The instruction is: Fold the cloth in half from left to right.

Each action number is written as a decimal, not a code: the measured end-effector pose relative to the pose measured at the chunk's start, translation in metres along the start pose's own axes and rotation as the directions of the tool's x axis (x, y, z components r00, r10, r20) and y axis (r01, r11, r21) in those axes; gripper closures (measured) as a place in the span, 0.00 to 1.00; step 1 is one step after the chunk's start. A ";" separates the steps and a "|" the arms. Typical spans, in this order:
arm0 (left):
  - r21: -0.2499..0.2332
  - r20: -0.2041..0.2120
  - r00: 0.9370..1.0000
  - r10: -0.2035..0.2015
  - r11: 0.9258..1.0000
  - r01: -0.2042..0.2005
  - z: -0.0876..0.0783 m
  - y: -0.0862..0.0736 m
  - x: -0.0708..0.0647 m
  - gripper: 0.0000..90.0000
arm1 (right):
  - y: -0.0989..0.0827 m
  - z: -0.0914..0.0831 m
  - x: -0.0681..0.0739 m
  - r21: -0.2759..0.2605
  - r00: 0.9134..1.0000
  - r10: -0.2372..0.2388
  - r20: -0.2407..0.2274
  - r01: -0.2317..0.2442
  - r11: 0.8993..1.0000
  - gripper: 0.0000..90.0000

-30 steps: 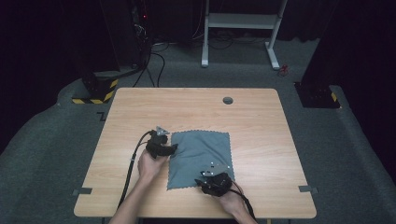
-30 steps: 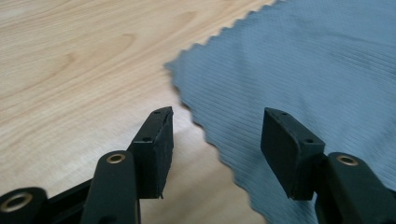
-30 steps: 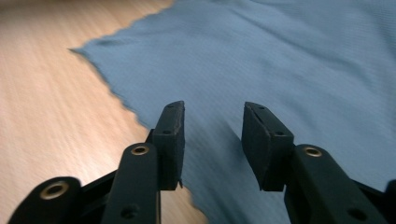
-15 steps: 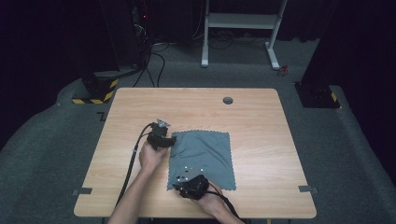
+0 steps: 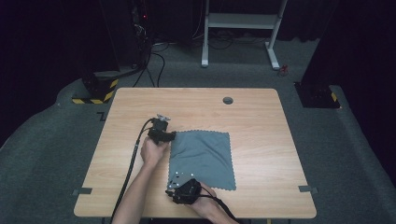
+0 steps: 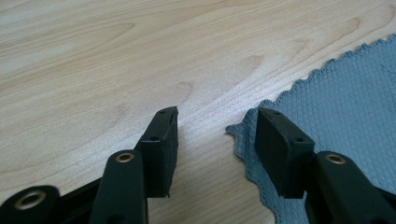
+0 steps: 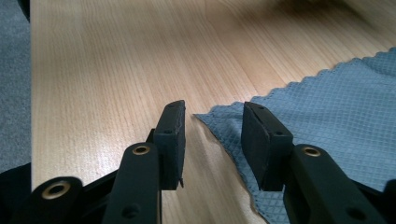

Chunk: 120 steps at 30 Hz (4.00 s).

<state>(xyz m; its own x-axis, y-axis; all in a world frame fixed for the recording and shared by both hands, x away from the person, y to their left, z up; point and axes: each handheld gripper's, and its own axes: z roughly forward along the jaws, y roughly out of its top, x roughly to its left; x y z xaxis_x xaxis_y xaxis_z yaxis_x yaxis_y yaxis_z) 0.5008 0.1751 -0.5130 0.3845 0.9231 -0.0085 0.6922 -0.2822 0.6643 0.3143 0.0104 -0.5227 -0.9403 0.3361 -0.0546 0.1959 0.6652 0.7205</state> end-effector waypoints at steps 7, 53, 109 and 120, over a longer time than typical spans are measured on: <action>-0.020 0.005 1.000 0.003 1.000 -0.003 0.003 0.001 0.000 0.64 | 0.001 -0.001 -0.001 0.011 1.000 0.012 0.016 -0.012 1.000 0.83; -0.091 0.120 0.993 -0.018 0.995 0.029 -0.020 0.017 0.012 1.00 | 0.015 -0.019 -0.003 -0.063 0.999 0.050 0.011 -0.049 0.997 1.00; -0.089 0.230 0.969 0.095 0.993 -0.076 0.014 0.064 -0.081 1.00 | -0.076 -0.100 -0.040 -0.137 0.960 0.235 0.154 -0.215 0.967 1.00; -0.109 0.248 0.959 0.136 0.988 -0.112 0.019 0.077 -0.102 1.00 | -0.093 -0.113 -0.043 -0.138 0.948 0.263 0.182 -0.240 0.961 1.00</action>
<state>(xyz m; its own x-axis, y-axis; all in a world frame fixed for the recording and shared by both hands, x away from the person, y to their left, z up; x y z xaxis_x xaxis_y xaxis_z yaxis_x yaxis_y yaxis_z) 0.5264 0.0540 -0.4755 0.6146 0.7820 -0.1033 0.5743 -0.3539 0.7382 0.3050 -0.1414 -0.5096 -0.7889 0.6144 0.0121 0.3757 0.4667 0.8006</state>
